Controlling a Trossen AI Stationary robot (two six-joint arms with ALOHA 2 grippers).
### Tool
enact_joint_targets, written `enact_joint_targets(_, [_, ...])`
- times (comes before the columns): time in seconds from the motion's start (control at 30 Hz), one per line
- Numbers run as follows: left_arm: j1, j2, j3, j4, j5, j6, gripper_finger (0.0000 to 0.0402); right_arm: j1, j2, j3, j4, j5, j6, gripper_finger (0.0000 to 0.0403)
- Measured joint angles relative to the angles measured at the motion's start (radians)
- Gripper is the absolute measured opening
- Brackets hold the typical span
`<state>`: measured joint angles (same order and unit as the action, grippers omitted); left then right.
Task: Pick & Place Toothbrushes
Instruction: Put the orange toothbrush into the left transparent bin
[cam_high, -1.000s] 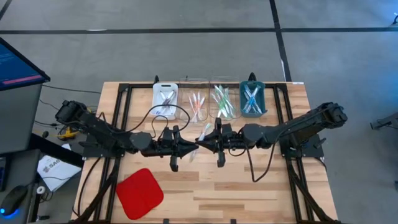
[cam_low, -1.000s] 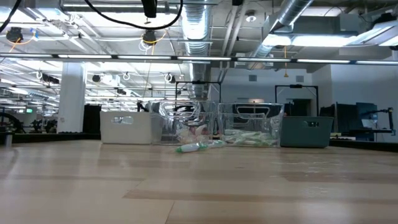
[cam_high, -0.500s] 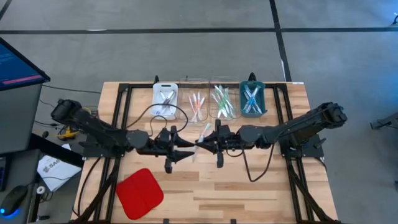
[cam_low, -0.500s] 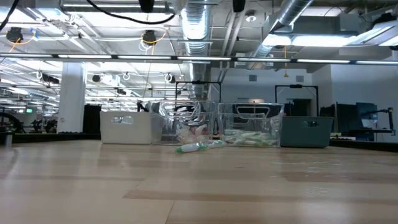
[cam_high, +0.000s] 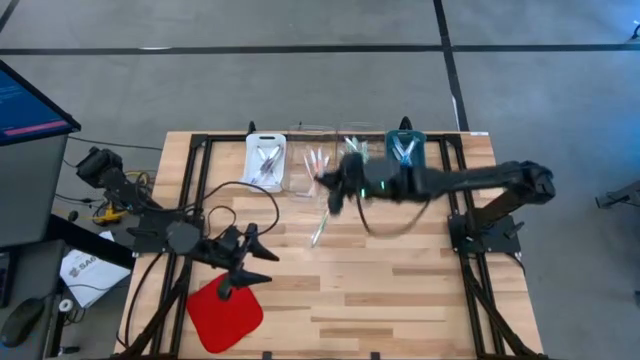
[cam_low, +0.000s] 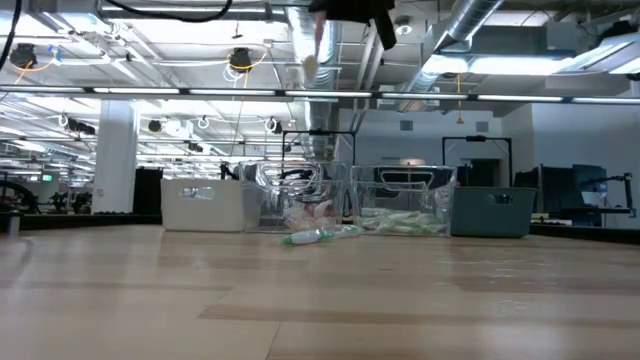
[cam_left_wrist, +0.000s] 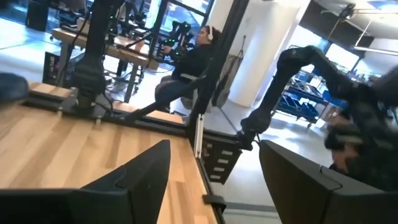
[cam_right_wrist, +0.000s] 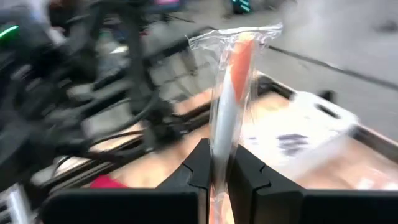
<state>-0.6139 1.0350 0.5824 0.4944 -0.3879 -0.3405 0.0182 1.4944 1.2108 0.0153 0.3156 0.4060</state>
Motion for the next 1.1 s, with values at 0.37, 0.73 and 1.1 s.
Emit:
enact_joint_targets(0.37, [-0.016,-0.007,-0.023,0.009,-0.064,-0.061,0.0227,-0.397,0.049,0.201,-0.264,-0.235,0.367,0.002])
enact_joint_targets(0.73, [-0.087,0.113,-0.023,0.106,-0.184,-0.111,0.0226,-0.454,0.491,0.571,-0.456,-0.495,0.455,0.002])
enact_joint_targets(1.1, [-0.205,0.126,-0.023,0.105,-0.223,-0.087,0.022,-0.475,0.837,1.146,-1.106,-0.386,0.446,0.002])
